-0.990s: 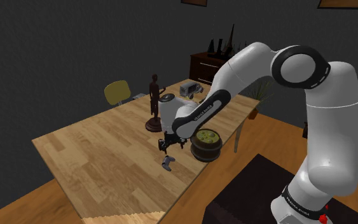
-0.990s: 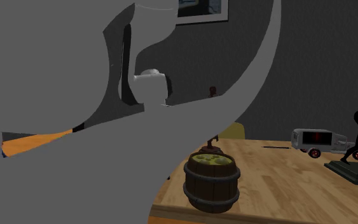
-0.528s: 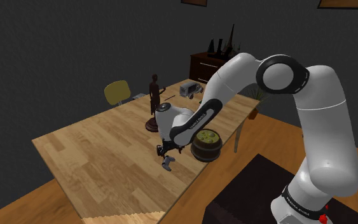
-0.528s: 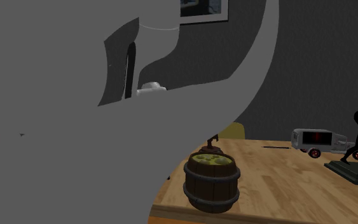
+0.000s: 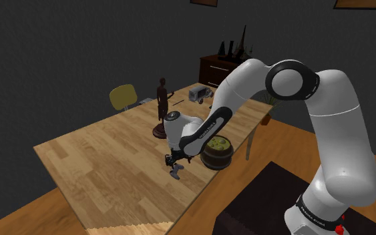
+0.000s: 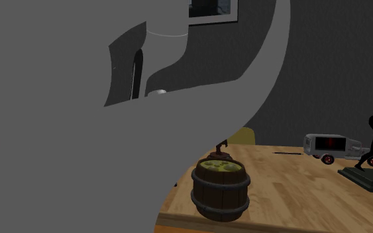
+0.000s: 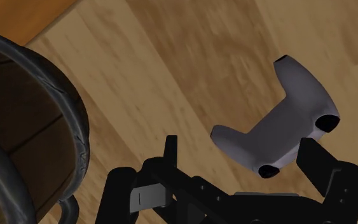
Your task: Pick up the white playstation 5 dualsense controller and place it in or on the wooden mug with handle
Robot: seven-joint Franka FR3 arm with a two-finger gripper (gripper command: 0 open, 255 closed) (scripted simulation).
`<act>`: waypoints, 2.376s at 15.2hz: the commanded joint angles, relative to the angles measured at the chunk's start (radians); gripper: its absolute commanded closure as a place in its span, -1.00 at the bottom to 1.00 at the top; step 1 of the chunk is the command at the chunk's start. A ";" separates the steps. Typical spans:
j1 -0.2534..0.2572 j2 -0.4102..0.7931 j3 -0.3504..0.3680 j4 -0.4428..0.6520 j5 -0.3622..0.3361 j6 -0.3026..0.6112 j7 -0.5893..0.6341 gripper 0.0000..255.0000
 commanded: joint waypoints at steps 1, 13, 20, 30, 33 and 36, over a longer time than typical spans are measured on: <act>0.000 0.001 0.000 -0.001 0.000 0.000 0.000 -1.00; -0.008 -0.011 0.003 -0.003 0.006 -0.007 -0.012 -1.00; -0.197 0.028 0.176 -0.069 0.295 0.218 -0.050 -1.00; -0.169 0.084 0.150 -0.048 0.275 0.254 -0.035 -1.00; -0.169 0.084 0.150 -0.048 0.275 0.254 -0.035 1.00; -0.169 0.084 0.150 -0.048 0.275 0.254 -0.035 1.00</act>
